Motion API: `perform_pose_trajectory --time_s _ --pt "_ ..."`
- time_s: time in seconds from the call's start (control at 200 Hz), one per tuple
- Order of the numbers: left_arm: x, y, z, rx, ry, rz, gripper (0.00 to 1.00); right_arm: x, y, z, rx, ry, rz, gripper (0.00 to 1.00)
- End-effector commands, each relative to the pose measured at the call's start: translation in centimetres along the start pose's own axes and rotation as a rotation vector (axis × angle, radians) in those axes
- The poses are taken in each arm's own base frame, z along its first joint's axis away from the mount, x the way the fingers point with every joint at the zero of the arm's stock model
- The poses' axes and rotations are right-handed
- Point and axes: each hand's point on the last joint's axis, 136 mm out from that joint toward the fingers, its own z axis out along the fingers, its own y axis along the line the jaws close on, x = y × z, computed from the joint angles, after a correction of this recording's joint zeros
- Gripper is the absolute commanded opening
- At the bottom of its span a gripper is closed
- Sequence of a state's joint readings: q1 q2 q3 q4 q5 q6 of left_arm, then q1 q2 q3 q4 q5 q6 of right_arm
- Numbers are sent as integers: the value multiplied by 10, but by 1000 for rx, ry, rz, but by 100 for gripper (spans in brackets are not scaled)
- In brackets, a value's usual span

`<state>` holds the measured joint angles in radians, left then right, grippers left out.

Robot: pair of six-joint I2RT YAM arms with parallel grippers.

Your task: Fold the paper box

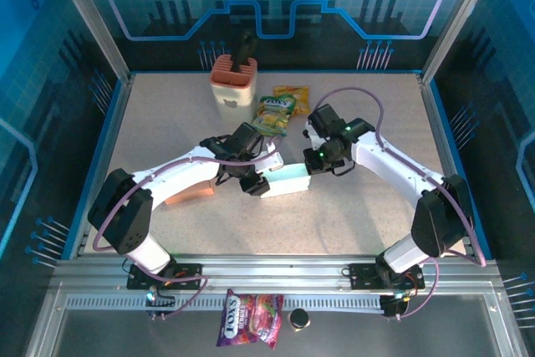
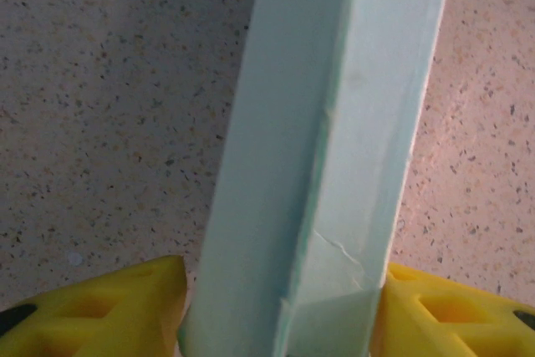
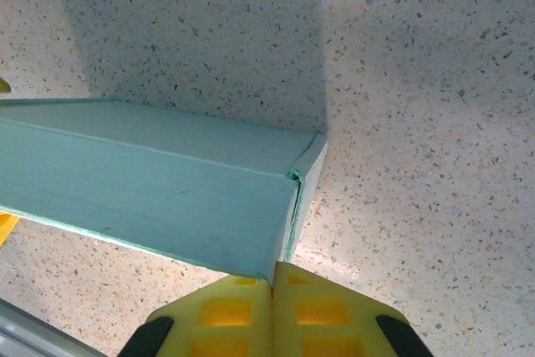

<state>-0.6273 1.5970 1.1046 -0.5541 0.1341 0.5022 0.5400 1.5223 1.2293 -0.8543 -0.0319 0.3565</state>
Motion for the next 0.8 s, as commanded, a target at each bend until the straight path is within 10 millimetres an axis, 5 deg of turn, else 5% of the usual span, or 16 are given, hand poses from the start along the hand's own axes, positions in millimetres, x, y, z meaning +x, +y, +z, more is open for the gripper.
perform_pose_trajectory --time_s 0.0,0.35,0.595,0.795 --pt "-20 8 -17 -38 -84 -29 61 7 2 0 8 -15 -10 0" --pt "-29 -7 -43 -6 -216 -165 64 1 6 -2 57 -36 -2 0" --pt "-37 -5 -88 -86 -376 -329 45 3 2 -6 113 -23 71 0" --pt "-12 -7 -102 -98 -287 -593 36 2 5 -8 123 -18 101 0"
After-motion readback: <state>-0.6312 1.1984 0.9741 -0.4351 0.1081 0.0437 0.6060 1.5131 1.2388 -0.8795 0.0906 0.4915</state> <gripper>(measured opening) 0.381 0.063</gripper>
